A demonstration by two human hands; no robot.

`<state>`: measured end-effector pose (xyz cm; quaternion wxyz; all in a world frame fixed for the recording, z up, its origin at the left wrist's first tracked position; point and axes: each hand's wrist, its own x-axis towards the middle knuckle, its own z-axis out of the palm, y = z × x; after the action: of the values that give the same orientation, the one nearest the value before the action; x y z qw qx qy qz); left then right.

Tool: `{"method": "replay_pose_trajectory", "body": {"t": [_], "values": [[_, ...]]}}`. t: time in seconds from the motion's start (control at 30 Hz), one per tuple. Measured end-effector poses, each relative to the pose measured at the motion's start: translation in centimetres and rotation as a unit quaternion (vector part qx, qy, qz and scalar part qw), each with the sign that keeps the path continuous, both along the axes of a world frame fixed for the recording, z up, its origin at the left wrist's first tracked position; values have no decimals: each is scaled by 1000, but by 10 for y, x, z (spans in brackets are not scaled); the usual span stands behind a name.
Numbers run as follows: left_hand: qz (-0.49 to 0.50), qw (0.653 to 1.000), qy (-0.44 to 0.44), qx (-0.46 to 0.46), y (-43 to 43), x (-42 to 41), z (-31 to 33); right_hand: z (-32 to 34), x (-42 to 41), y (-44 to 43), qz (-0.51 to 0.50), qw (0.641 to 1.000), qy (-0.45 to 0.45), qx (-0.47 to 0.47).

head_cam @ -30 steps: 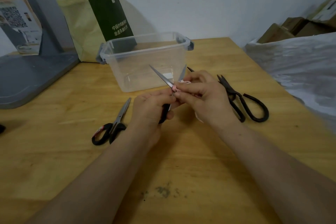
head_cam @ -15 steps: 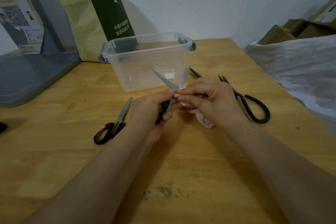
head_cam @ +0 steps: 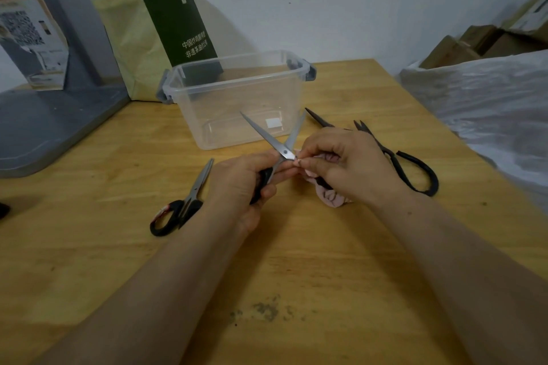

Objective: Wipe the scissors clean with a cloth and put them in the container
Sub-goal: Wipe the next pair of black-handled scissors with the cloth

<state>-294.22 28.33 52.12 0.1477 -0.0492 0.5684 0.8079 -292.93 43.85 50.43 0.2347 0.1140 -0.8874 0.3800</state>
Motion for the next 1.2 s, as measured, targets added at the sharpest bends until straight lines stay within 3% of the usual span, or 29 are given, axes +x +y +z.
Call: {"method": "replay_pose_trajectory", "body": {"t": [0.07,0.17,0.23,0.33,0.43,0.6,0.73,0.8,0.87,0.97,1.2], "values": [[3,1000,5,-10,0,0,-1,0,0,4,-50,999,-11,18],[15,1000,21,-17,0,-1,-1,1,1,6,-142,989,50,-3],[18,999,27,-21,0,-1,-2,3,4,0,-106,991,68,-40],[23,999,37,-27,0,-1,-2,1,5,-12,-13,1000,10,-18],[19,999,38,-25,0,-1,-3,1,1,-9,-7,999,-12,-31],[34,998,50,-18,0,-1,0,5,1,11,-149,989,-4,-17],[61,995,62,37,-5,-2,7,12,5,11,-225,969,-3,98],[73,992,74,72,-6,-1,10,14,10,1,-182,983,20,34],[89,987,86,97,-7,-1,10,17,16,-12,-108,989,-57,-87],[111,986,103,73,-9,-5,5,14,14,-19,-82,984,-119,-102],[92,985,144,6,-6,-7,-1,17,15,-23,-21,946,-177,-270]]}}
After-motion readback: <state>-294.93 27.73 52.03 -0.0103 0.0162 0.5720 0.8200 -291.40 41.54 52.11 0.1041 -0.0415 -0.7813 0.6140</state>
